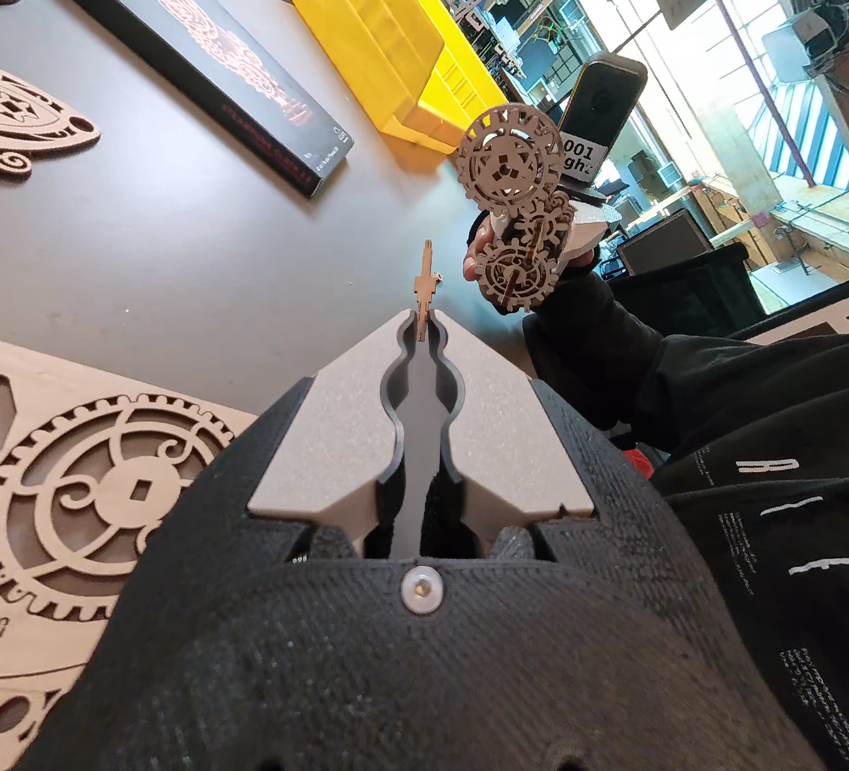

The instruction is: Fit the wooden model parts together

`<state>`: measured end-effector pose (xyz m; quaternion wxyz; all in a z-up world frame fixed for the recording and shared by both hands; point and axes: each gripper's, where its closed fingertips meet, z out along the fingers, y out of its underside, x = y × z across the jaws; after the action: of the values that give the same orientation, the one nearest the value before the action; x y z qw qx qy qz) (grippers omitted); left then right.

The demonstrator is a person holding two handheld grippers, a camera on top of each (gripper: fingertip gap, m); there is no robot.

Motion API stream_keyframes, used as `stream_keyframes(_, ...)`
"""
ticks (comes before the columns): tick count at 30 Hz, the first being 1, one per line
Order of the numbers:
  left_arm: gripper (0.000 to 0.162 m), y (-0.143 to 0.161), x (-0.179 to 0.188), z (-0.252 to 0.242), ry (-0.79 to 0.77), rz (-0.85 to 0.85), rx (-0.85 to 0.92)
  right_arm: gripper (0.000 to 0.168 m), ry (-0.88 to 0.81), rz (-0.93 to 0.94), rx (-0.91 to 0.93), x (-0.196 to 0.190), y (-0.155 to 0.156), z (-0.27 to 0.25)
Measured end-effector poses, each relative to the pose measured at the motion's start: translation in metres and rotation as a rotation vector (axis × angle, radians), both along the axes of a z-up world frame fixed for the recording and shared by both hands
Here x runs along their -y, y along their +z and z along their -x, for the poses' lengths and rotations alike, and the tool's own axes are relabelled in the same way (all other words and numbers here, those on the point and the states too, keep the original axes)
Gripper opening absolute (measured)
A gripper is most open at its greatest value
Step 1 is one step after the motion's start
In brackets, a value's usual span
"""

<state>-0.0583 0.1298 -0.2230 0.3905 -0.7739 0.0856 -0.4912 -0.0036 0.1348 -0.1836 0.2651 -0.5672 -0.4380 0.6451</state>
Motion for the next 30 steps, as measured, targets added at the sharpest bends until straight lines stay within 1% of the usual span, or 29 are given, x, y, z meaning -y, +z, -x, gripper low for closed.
stream_keyframes(4,0.003,-0.001,0.000,-0.001,-0.010,-0.029,-0.037,0.025,0.000,0.007,0.000,-0.001,-0.001,0.000)
stream_keyframes(7,0.003,0.006,0.000,-0.001,-0.024,-0.129,-0.100,0.025,0.002,0.010,0.001,-0.002,-0.002,0.000)
stream_keyframes(9,0.003,0.010,0.000,-0.001,-0.021,-0.236,-0.197,0.025,0.007,0.013,0.000,-0.001,-0.002,0.000)
stream_keyframes(15,0.002,0.020,0.007,-0.009,-0.043,-0.602,-0.566,0.025,0.043,0.088,-0.003,0.003,0.000,0.001)
stream_keyframes(17,0.002,0.021,0.008,-0.011,-0.042,-0.687,-0.665,0.025,0.068,0.122,0.007,0.006,-0.001,0.001)
stream_keyframes(19,0.002,0.021,0.008,-0.010,-0.039,-0.740,-0.728,0.025,0.099,0.146,0.021,0.010,-0.004,0.001)
stream_keyframes(21,0.002,0.022,0.009,-0.011,-0.041,-0.761,-0.754,0.025,0.131,0.171,0.026,0.015,-0.004,0.001)
stream_keyframes(23,0.002,0.023,0.010,-0.012,-0.044,-0.748,-0.742,0.025,0.155,0.194,0.029,0.019,-0.005,0.001)
stream_keyframes(26,0.002,0.024,0.012,-0.014,-0.048,-0.653,-0.667,0.025,0.185,0.220,0.034,0.025,-0.006,0.002)
stream_keyframes(30,0.002,0.028,0.018,-0.018,-0.074,-0.488,-0.495,0.025,0.227,0.246,0.038,0.033,-0.006,0.004)
